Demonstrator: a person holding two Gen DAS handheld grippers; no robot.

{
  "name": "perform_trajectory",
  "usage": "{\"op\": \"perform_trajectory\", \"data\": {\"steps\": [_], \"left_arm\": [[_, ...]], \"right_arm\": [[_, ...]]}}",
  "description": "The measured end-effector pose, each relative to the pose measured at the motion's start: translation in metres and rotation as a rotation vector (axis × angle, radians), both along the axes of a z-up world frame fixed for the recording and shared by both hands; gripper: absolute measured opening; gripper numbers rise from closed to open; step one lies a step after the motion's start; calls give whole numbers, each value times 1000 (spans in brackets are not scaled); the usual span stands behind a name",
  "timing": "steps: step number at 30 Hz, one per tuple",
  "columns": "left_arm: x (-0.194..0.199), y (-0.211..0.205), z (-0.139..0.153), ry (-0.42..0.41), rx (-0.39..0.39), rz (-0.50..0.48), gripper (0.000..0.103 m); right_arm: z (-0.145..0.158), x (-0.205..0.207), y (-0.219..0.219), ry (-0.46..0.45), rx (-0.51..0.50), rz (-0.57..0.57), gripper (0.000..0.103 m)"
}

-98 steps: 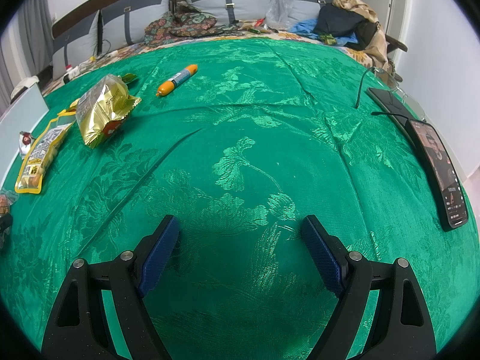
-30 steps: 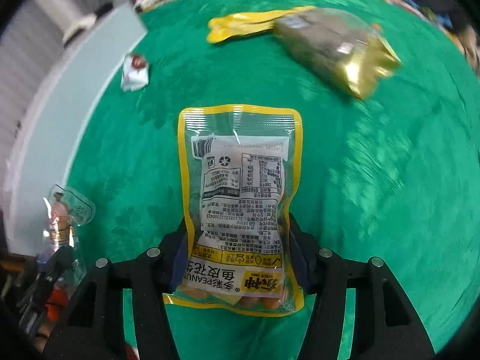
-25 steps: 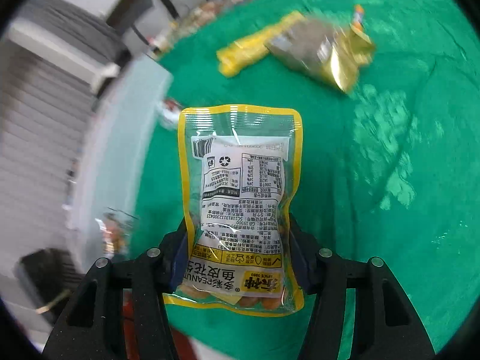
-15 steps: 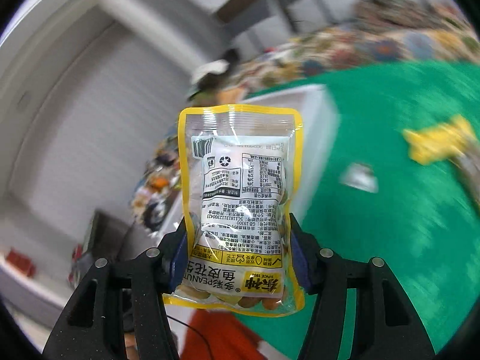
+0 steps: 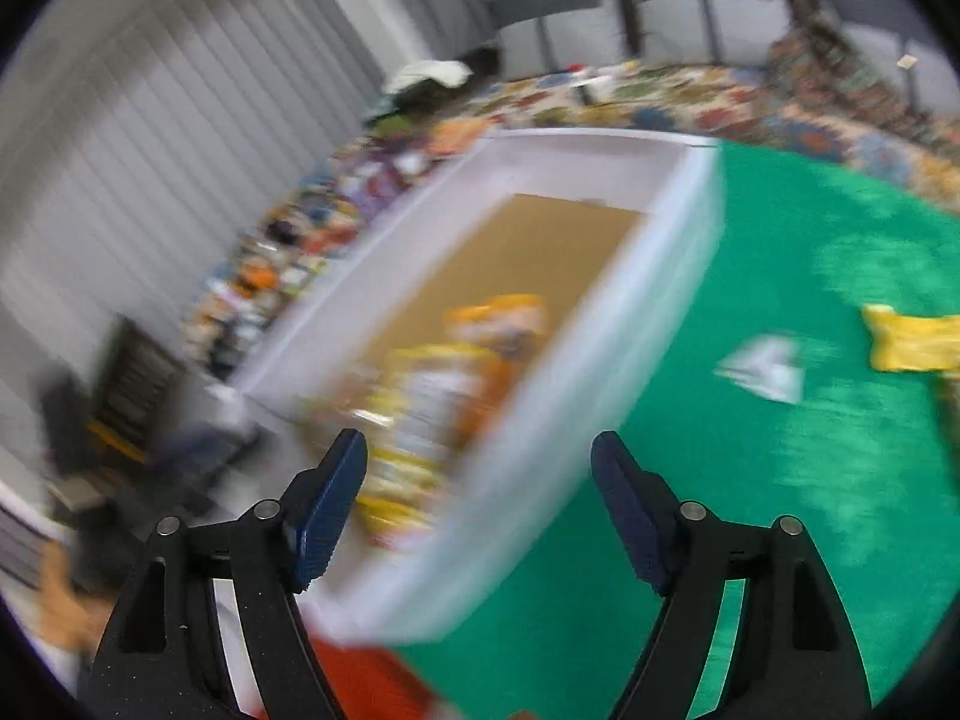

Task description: Organize snacks

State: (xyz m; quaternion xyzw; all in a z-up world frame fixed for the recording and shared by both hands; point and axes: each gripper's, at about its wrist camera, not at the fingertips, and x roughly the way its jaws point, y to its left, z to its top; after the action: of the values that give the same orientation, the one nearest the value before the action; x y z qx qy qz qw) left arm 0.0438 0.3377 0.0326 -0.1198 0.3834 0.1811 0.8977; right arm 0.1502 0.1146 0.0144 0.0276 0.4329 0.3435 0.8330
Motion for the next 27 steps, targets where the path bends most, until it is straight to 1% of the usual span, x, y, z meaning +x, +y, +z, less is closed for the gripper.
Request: {"op": "perform_trajectory", "data": {"steps": [2,4,6,9,12,14,15,16,18,19,20,21,23,25,27], "left_arm": [[4,-13,5,-6,14,-19,90],[5,-27,10,-10,26,-38,90],[7,-39,16,-13,32,-57,90],[9,-65,22,-23,33,-99,90],[11,-107,25,-40,5,-187,90],[12,-133,23,-50,-33,-249,92],[15,-149,19,-51,-55,-285,97],[18,-168,13,-46,-76,-326,98],[26,-200,-2,-17,-94,-394,99],[32,-219,-14,5,-92,-436,99],[40,-238,-29,35,-82,-475,99],[46,-254,-43,64,-65,-502,99],[60,-278,-68,113,-31,-538,99],[74,-294,-88,141,-15,-555,99],[87,-305,-102,154,-20,-565,99]], "right_arm": [[-14,-7,-24,-43,-105,-38,80],[-41,-8,-61,-62,-235,-87,80],[-65,-11,-101,-71,-342,-139,80],[-89,-22,-159,-86,-431,-234,80],[-102,-32,-226,-117,-483,-385,80],[-107,-35,-258,-122,-498,-467,80],[-112,-36,-277,-118,-501,-517,80],[-111,-40,-286,-112,-499,-541,80],[-121,-39,-307,-85,-487,-587,81],[-122,-40,-315,-91,-444,-593,81],[-122,-43,-317,-90,-422,-601,83],[-123,-44,-321,-97,-391,-611,85],[-125,-46,-333,-70,-331,-624,87],[-124,-44,-335,-69,-329,-629,87],[-126,-44,-331,-71,-335,-631,88]]}}
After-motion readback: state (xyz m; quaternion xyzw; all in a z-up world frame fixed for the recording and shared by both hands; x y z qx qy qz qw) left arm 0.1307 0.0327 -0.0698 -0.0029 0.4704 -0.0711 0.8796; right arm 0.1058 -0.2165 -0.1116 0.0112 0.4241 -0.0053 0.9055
